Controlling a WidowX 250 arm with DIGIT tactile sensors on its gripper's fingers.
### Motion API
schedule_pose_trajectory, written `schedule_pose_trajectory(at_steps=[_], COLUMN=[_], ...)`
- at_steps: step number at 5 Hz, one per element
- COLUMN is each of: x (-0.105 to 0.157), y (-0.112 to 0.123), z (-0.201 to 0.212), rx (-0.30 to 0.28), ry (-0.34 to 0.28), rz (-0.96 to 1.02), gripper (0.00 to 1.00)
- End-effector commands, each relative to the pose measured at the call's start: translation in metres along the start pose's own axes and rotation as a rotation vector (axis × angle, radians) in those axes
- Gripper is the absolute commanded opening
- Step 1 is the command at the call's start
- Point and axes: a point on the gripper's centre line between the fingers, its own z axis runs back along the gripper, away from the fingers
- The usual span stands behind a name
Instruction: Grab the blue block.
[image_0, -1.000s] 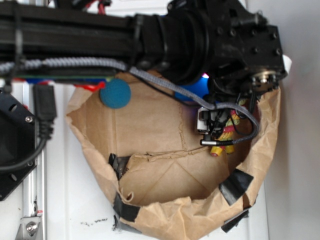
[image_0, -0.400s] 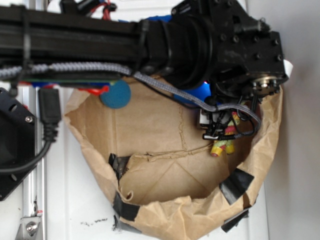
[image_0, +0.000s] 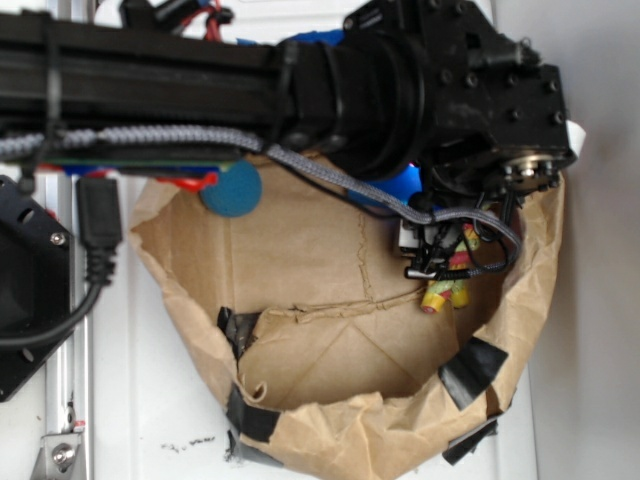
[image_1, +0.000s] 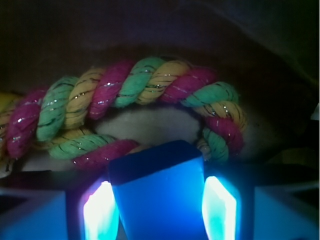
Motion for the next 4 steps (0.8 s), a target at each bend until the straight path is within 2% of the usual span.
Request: schedule_pose_trajectory(at_steps=[1, 2, 3, 4], x=[-0.01, -0.028, -0.05, -0.056], y=[-0.019, -0.032, -0.042, -0.046], z=[0.048, 0.079, 0.116, 0.13], rx=[-0.038, -0.056, -0.041, -0.068], ry=[-0.08, -0.113, -0.067, -0.045], rz=[-0.033, -0.033, 0.026, 0.109], gripper=[0.0, 0.0, 0.0, 0.0])
